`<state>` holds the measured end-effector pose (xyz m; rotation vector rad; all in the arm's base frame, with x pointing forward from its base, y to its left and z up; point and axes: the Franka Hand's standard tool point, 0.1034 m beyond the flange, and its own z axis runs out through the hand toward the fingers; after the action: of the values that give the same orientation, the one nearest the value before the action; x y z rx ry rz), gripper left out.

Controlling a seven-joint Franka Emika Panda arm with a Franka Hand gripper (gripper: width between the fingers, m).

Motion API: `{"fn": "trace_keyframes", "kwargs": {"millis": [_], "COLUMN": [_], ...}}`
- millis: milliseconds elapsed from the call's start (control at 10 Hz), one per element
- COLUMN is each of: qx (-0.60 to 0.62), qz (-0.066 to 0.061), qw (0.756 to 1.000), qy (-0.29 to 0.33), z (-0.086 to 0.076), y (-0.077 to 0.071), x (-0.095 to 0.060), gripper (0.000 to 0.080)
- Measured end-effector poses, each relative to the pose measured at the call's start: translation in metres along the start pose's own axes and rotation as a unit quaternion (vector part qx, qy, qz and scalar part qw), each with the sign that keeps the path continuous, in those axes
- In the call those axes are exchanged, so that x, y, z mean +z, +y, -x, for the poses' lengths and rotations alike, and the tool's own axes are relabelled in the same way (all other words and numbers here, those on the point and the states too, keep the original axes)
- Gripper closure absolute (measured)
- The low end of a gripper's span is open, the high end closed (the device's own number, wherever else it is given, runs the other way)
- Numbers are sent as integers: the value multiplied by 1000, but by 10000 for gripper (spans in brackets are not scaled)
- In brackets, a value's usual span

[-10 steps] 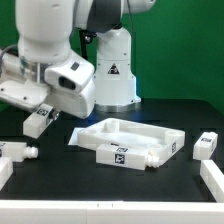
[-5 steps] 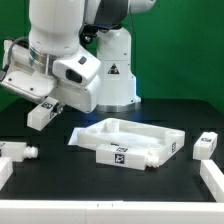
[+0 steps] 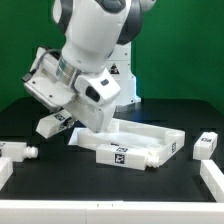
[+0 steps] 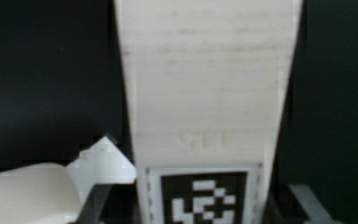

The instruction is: Assemble desk

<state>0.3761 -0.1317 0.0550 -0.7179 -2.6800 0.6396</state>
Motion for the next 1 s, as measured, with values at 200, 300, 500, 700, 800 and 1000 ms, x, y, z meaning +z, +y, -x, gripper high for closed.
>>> {"fn": "trace_keyframes", "kwargs": {"millis": [200, 300, 500, 700, 800, 1000], "qx": [-1, -4, -10, -12, -11, -14], "qz": [-2, -9, -15, -11, -8, -8], "qw": [1000, 1000, 999, 999, 999, 999], "qy": [1, 11, 32, 35, 35, 36], "z": [-1, -5, -13, -8, -6, -4], "y": [0, -1, 1, -3, -5, -7], "x": [2, 8, 28, 31, 34, 35], "gripper": [513, 513, 513, 513, 513, 513]}}
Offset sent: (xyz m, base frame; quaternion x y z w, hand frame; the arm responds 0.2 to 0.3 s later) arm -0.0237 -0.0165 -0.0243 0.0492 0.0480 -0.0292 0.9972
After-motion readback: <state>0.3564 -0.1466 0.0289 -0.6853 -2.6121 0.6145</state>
